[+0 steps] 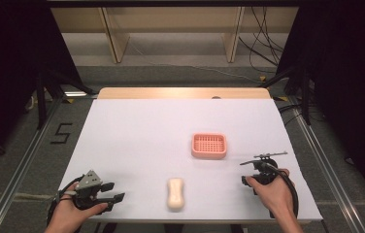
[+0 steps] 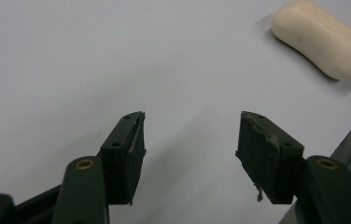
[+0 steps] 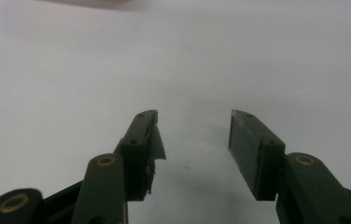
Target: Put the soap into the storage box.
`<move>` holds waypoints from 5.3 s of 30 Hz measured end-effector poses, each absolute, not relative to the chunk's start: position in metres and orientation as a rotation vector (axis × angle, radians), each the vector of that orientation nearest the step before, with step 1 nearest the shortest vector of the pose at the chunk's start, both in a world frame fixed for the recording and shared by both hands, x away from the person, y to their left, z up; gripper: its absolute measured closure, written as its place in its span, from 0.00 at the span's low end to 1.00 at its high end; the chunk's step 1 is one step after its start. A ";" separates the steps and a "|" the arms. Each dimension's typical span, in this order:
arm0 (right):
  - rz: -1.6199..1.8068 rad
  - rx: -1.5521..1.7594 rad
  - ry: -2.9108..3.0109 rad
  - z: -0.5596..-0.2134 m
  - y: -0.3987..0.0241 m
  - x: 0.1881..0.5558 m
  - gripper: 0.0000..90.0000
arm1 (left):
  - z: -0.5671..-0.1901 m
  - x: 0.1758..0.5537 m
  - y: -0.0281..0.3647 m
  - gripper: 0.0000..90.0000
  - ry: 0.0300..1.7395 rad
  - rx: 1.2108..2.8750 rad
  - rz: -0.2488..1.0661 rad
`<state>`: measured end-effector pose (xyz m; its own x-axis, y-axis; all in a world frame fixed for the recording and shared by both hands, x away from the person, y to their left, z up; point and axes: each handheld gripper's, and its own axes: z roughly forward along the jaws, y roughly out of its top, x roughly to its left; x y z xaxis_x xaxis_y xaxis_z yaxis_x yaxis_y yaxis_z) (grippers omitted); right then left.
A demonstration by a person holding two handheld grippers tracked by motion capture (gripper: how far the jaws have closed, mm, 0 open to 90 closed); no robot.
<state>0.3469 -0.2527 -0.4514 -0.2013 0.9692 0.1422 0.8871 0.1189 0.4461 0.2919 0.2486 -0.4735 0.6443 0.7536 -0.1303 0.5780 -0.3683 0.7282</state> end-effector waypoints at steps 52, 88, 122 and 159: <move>0.557 1.777 2.571 -0.438 -0.082 0.351 0.44 | -0.474 0.290 0.245 0.44 1.025 2.069 0.258; 0.512 1.768 2.642 -0.449 -0.046 0.352 0.37 | -0.473 0.290 0.246 0.44 1.011 2.081 0.256; 0.347 1.536 2.808 -0.457 -0.036 0.358 0.56 | -0.473 0.290 0.246 0.44 1.006 2.086 0.253; 0.209 1.250 2.940 -0.456 -0.028 0.361 0.56 | -0.474 0.290 0.245 0.44 1.012 2.084 0.241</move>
<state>0.3611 -0.0276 -0.4558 -0.6936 0.7125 0.1057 0.7203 0.6869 0.0967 0.2896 0.2449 -0.4744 0.6632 0.7312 -0.1594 0.5812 -0.3691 0.7252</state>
